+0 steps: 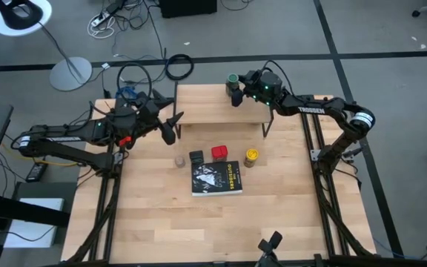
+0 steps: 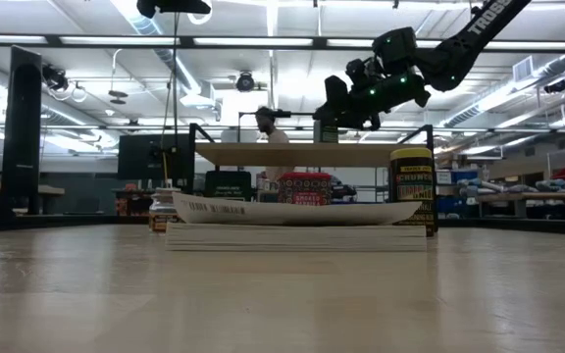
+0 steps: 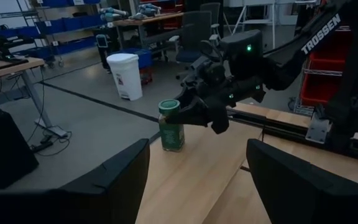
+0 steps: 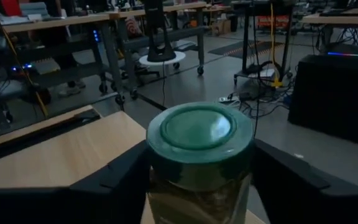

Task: Shelf spices
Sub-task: Remove the green seasoning bottle from the shelf

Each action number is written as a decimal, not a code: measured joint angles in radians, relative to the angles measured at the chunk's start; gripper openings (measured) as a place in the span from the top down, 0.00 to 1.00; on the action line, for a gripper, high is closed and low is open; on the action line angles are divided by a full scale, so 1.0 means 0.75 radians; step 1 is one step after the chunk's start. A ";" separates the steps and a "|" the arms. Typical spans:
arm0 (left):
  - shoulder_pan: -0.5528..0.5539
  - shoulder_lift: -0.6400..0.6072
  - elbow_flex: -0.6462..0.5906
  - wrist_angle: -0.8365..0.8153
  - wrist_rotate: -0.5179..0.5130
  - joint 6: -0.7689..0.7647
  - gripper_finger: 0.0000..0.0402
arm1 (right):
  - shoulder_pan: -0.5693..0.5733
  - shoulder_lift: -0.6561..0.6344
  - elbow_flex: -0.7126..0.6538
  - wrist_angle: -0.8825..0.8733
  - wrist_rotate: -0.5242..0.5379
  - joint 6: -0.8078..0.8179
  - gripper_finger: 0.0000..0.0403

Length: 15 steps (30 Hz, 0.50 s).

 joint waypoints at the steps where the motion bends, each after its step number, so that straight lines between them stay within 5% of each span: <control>1: 0.000 0.000 0.000 -0.005 0.000 0.000 0.32 | 0.005 -0.002 0.001 0.000 0.003 -0.006 0.47; 15: 0.000 0.000 0.000 -0.028 -0.001 -0.005 0.32 | 0.127 -0.015 -0.001 -0.014 0.086 -0.010 0.52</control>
